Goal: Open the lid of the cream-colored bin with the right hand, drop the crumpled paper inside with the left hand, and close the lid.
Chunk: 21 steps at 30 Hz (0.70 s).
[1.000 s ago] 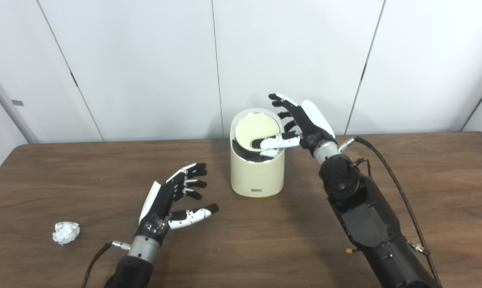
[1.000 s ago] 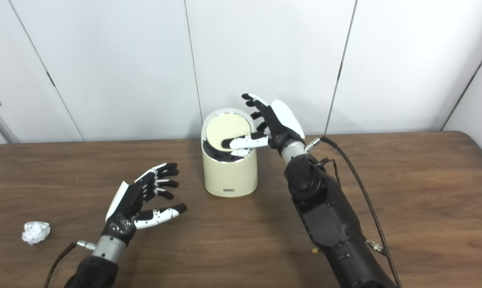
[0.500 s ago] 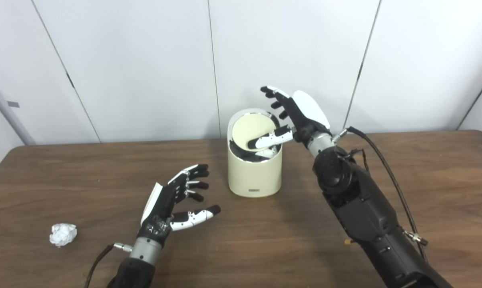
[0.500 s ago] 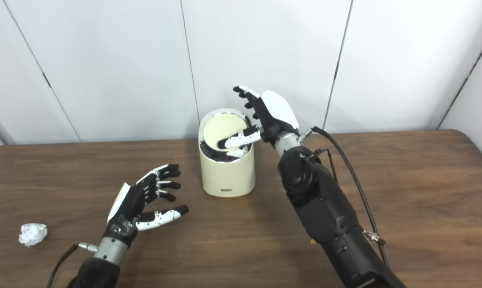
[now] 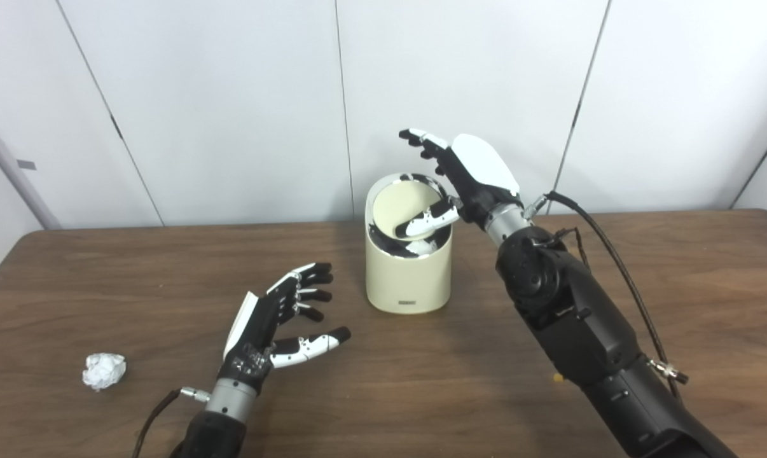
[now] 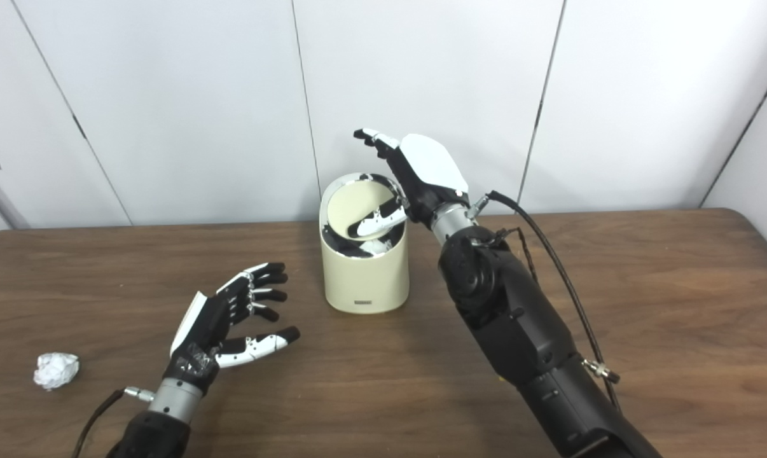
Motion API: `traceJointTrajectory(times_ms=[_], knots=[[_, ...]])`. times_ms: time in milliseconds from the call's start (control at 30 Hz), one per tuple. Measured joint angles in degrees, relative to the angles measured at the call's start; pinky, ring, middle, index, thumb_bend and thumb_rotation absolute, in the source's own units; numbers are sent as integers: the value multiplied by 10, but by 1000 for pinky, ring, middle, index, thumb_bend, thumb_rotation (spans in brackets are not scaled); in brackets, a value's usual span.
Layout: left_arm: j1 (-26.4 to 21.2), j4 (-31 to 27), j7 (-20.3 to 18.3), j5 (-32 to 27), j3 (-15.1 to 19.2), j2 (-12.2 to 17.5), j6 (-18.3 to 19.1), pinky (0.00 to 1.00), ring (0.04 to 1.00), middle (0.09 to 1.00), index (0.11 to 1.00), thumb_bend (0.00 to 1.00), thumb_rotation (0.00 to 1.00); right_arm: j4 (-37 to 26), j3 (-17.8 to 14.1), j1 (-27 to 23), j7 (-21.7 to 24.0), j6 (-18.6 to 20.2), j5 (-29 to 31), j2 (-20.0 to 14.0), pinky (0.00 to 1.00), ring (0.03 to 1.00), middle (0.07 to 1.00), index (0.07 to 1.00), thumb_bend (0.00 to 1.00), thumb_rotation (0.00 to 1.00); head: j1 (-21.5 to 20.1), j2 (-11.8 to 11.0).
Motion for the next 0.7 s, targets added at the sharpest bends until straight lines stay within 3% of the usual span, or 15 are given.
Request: traceJointTrajectory(times_ms=[133, 267, 400, 533, 600, 700], knots=[[0, 0, 0, 0, 0, 0, 0, 589, 712, 803, 823, 728, 86, 0, 0, 0, -1, 0, 0, 0, 671, 809, 862, 877, 803, 18, -1, -1], [0, 0, 0, 1, 0, 0, 0, 590, 713, 801, 822, 727, 89, 1, -14, 5, -2, -4, 16, 3, 637, 781, 852, 867, 802, 125, 0, -2], [0, 1, 0, 1, 0, 0, 0, 588, 715, 806, 826, 724, 85, 3, -61, 20, -2, -2, 64, 17, 581, 755, 863, 880, 740, 329, -2, -4], [0, 2, 0, -1, 1, 1, 0, 586, 716, 804, 825, 730, 72, -4, -105, 35, 0, 0, 116, 25, 570, 747, 855, 882, 681, 461, -3, -4], [0, 2, 0, -1, 1, 1, 0, 587, 714, 803, 827, 730, 80, -19, -124, 42, 5, 2, 143, 25, 674, 797, 868, 892, 640, 618, -3, -5], [0, 2, 0, -1, 1, 1, 0, 591, 718, 802, 826, 730, 82, -51, -141, 50, 12, 13, 165, 23, 694, 796, 852, 888, 623, 757, -4, -4]])
